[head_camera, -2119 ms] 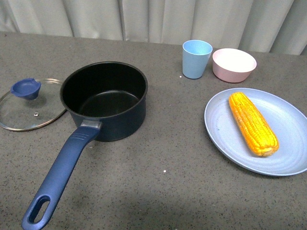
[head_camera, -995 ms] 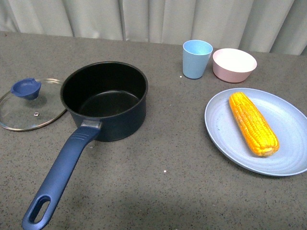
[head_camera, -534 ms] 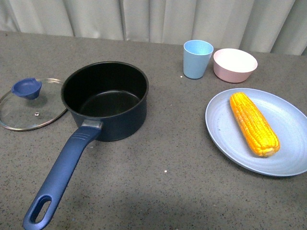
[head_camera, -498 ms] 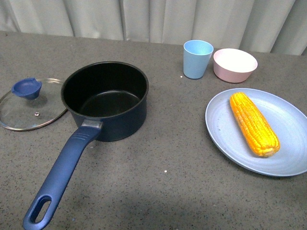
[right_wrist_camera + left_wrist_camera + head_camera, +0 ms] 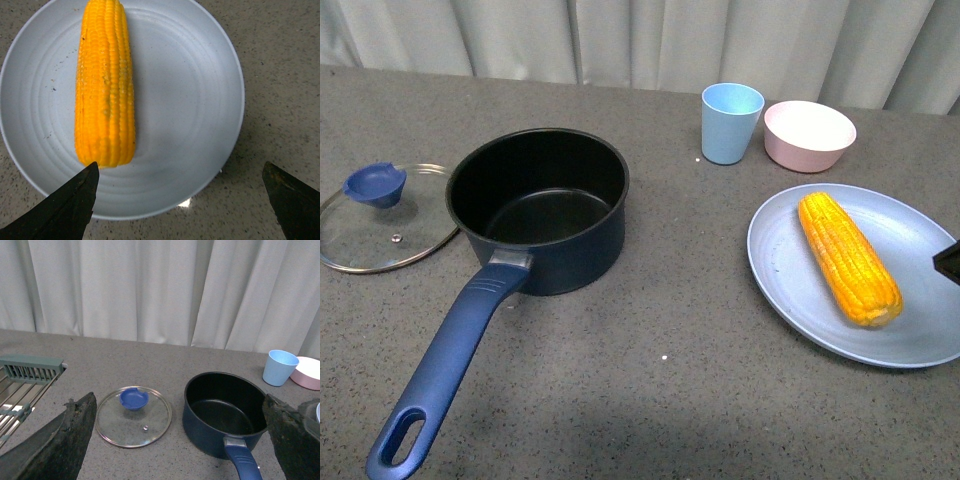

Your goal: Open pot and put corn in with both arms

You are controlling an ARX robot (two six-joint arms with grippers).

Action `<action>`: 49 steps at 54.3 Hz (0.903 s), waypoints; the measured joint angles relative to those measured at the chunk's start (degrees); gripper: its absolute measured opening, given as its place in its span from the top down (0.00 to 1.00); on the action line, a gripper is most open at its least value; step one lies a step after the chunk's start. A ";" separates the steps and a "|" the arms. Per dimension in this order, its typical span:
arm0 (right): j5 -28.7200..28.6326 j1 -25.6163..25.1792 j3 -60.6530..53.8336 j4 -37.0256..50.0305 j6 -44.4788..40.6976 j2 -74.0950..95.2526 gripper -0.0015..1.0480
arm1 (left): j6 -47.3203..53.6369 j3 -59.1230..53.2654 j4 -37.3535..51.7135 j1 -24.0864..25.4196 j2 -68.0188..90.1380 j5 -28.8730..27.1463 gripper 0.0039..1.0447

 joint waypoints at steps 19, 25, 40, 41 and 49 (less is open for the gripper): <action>-3.21 2.97 13.62 -1.51 5.92 16.17 0.09 | 0.00 0.00 0.00 0.00 0.00 0.00 0.06; -4.37 3.65 15.78 -1.73 6.97 18.80 0.09 | 0.00 0.00 0.00 0.00 0.00 0.00 0.06; -6.19 4.72 20.22 -2.93 8.26 24.13 0.09 | 0.00 0.00 0.00 0.00 0.00 0.00 0.06; -6.49 4.72 20.41 -2.99 8.35 24.33 0.09 | 0.00 0.00 0.00 0.00 0.00 0.00 0.06; -8.09 5.09 23.67 -3.78 9.90 28.00 0.09 | 0.00 0.00 0.00 0.00 0.00 0.00 0.06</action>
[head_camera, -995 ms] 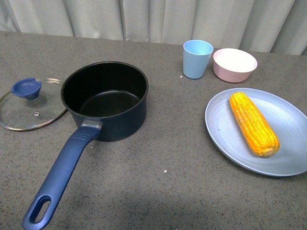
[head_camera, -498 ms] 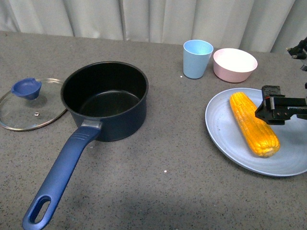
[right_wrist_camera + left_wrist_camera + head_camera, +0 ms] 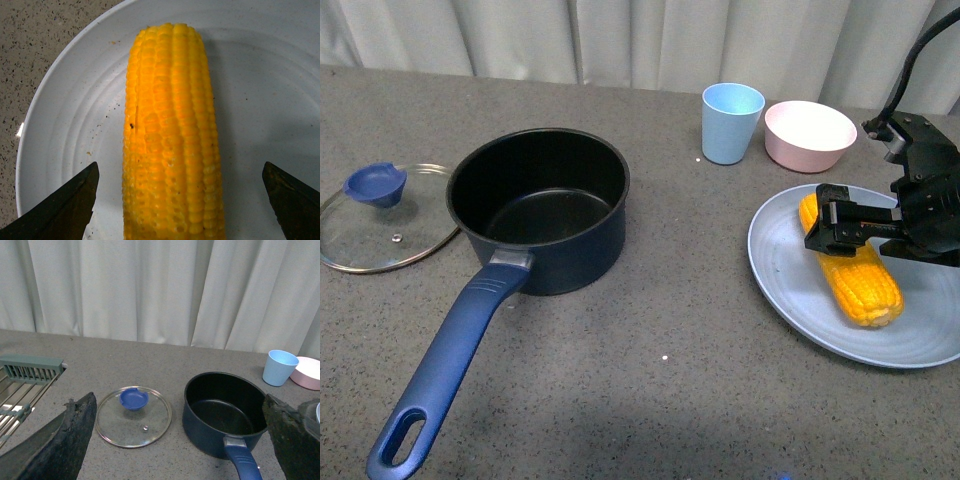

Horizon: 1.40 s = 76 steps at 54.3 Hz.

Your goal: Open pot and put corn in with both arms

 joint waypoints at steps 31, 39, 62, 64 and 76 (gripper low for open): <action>-1.46 0.33 2.95 -1.44 1.90 1.55 0.68 | 0.00 0.00 0.00 0.00 0.00 0.00 0.06; -2.56 0.33 2.91 -1.44 2.23 1.46 0.80 | 0.00 0.00 0.00 0.00 0.00 0.00 0.06; -23.12 1.57 -1.01 8.24 18.14 -9.70 0.89 | 0.00 0.00 0.00 0.00 0.00 0.00 0.06; -25.22 2.78 -0.57 9.38 20.96 -9.81 0.89 | 0.00 0.00 0.00 0.00 0.00 0.00 0.06; -26.05 11.28 5.86 10.01 28.24 -6.84 0.89 | 0.00 0.00 0.00 0.00 0.00 0.00 0.06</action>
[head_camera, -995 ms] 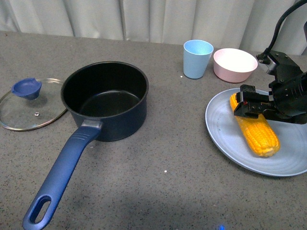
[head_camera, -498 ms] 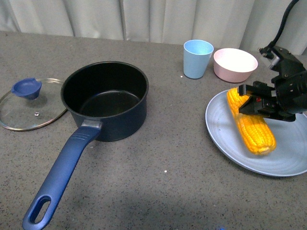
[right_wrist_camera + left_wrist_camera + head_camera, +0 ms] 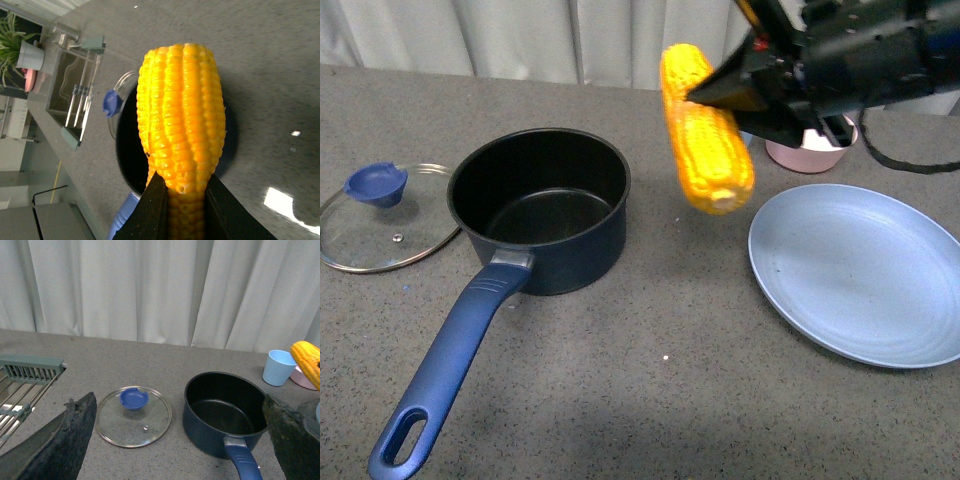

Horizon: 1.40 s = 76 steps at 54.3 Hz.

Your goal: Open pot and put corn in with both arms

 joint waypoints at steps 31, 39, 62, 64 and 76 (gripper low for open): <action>0.07 9.84 18.99 -6.08 5.66 13.20 0.89 | 0.00 0.00 0.00 0.00 0.00 0.00 0.06; 0.63 10.84 22.12 -8.50 5.11 15.19 0.89 | 0.00 0.00 0.00 0.00 0.00 0.00 0.06; 1.09 10.67 23.39 -8.90 4.24 16.06 0.20 | 0.00 0.00 0.00 0.00 0.00 -0.02 0.06; 1.11 10.67 23.41 -8.90 4.24 16.06 0.15 | 0.00 0.00 0.00 0.00 0.00 0.00 0.06; 1.73 10.19 21.75 -6.69 4.31 15.50 0.09 | 0.00 0.00 0.00 0.00 0.00 -0.02 0.06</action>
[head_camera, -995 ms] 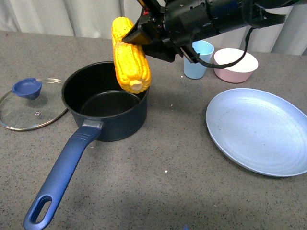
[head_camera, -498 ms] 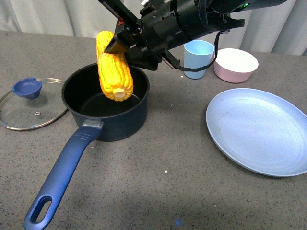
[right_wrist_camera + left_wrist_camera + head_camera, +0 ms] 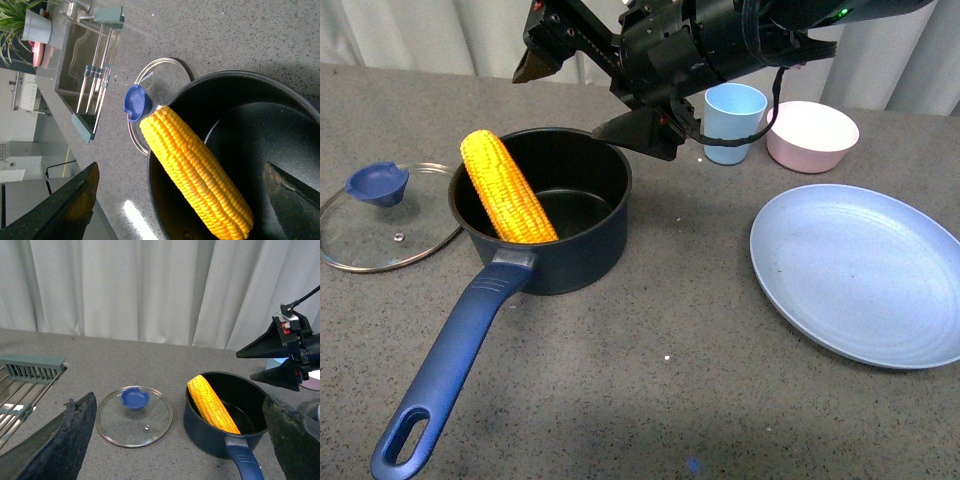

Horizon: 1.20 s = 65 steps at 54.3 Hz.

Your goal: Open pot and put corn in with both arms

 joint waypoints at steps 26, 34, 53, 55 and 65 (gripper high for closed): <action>9.75 -4.07 -19.28 6.69 -4.70 -15.45 0.09 | 0.00 0.00 0.00 0.00 0.00 0.02 0.06; 20.00 -5.14 -26.45 7.72 -12.00 -20.87 0.09 | 0.00 0.00 0.00 0.00 0.00 0.00 0.06; 43.30 -9.51 -45.05 18.36 -25.59 -33.88 0.09 | 0.00 0.00 0.00 0.00 0.00 0.02 0.06; 45.11 -9.99 -46.90 19.54 -26.45 -35.26 0.09 | 0.00 0.00 0.00 0.00 0.00 0.02 0.06; 53.86 -12.41 -56.78 26.73 -29.11 -44.17 0.09 | 0.00 0.00 0.00 0.00 0.00 0.02 0.06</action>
